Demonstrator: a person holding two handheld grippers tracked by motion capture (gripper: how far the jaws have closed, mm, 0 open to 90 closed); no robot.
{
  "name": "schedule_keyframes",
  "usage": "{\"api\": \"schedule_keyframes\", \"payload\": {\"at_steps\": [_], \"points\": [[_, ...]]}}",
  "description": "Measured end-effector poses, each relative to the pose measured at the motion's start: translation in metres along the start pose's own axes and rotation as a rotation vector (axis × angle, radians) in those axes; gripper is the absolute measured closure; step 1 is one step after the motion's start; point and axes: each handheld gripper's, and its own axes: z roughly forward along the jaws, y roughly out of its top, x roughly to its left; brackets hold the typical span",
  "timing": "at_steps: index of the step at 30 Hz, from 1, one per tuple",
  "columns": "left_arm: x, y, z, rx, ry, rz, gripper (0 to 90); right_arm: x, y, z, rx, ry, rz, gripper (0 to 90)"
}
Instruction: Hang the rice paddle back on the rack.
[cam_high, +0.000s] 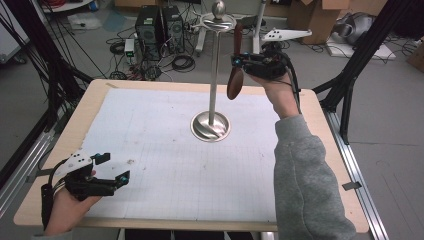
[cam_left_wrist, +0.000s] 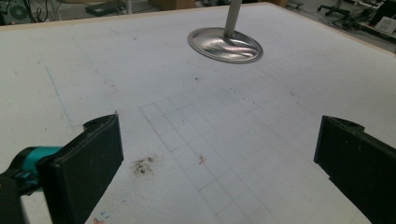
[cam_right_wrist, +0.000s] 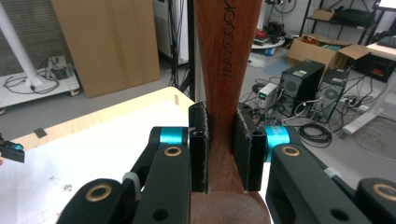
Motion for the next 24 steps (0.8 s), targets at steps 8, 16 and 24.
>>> {"api": "schedule_keyframes", "payload": {"at_steps": [8, 16, 24], "points": [[0.001, 0.000, 0.000, 0.002, 0.000, 0.004, 1.7, 0.002, 0.000, 0.000, -0.010, -0.015, -0.014, 68.4], [0.002, 0.001, 0.001, -0.003, -0.002, 0.002, 1.7, 0.004, -0.002, -0.002, -0.006, -0.041, -0.019, 49.1], [0.003, 0.005, 0.009, -0.004, -0.016, 0.006, 1.7, 0.003, -0.017, -0.004, 0.032, -0.078, -0.053, 23.4]]}}
